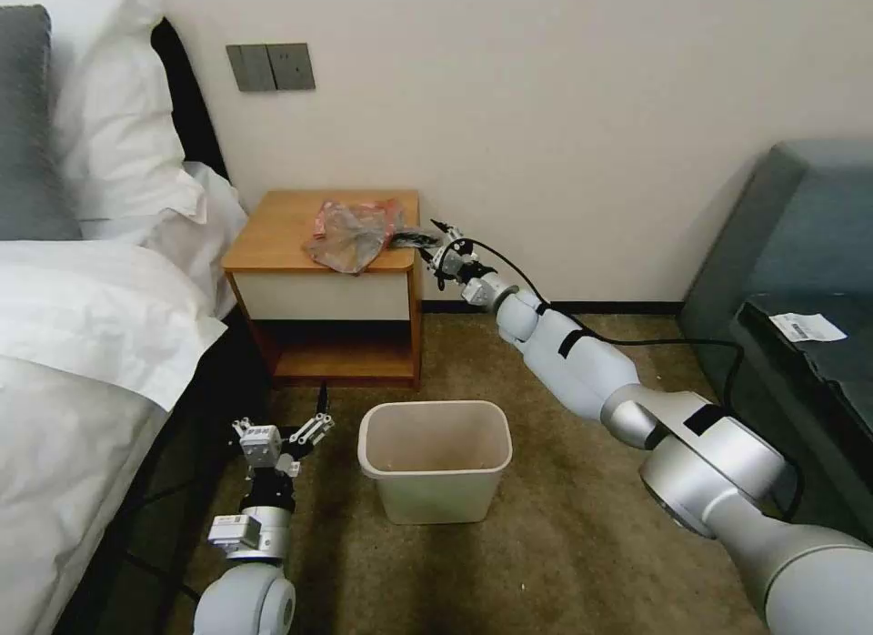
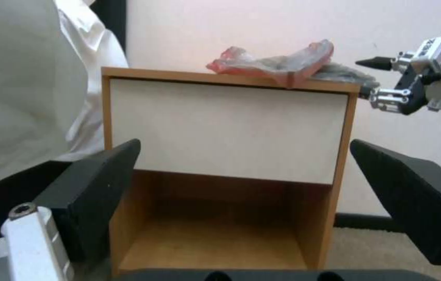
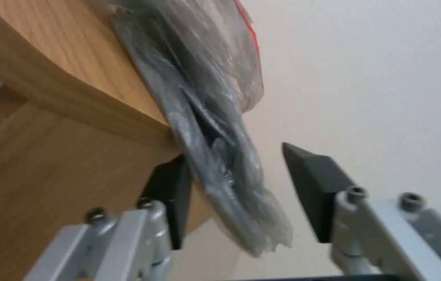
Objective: Pick up the garbage bag from the table and place it over the trash can.
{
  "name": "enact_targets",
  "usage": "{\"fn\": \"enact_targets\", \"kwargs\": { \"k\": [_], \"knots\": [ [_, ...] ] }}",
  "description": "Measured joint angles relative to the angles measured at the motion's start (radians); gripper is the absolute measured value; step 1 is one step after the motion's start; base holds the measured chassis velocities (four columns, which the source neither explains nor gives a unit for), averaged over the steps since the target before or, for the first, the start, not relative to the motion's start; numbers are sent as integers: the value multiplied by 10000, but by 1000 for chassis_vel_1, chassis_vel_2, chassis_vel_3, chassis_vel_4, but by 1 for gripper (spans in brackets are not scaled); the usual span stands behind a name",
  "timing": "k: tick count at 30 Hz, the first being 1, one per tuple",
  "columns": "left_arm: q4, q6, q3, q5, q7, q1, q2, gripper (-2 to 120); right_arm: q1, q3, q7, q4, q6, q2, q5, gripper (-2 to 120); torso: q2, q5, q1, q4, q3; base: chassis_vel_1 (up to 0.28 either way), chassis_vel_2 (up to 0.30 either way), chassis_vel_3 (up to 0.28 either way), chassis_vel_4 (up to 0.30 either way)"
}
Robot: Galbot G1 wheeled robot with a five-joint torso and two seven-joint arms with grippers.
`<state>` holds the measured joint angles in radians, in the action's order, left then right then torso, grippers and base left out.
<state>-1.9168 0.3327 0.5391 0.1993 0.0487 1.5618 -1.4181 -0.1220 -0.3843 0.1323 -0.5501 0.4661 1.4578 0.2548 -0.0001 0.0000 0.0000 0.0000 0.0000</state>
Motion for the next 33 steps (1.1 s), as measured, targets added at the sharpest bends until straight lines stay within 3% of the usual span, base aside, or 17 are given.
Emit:
{"fn": "enact_targets", "kwargs": {
  "k": [12, 27, 33],
  "knots": [
    [12, 34, -23, -55, 1, -2, -35, 99, -58, 68, 0, 106, 26, 53, -13, 1, 1, 0, 0, -1, 0, 0, 0, 0, 0],
    [12, 48, 28, -49, 8, -22, -3, 99, -191, 246, 5, -108, 109, 13, -89, 0, 1, 0, 0, -1, 0, 0, 0, 0, 0],
    [67, 48, 43, -30, 31, -47, 10, 99, -504, 312, 131, -859, 57, -249, -263, 0, 2, 0, 0, 0, 0, 0, 0, 0, 0]
  ]
}}
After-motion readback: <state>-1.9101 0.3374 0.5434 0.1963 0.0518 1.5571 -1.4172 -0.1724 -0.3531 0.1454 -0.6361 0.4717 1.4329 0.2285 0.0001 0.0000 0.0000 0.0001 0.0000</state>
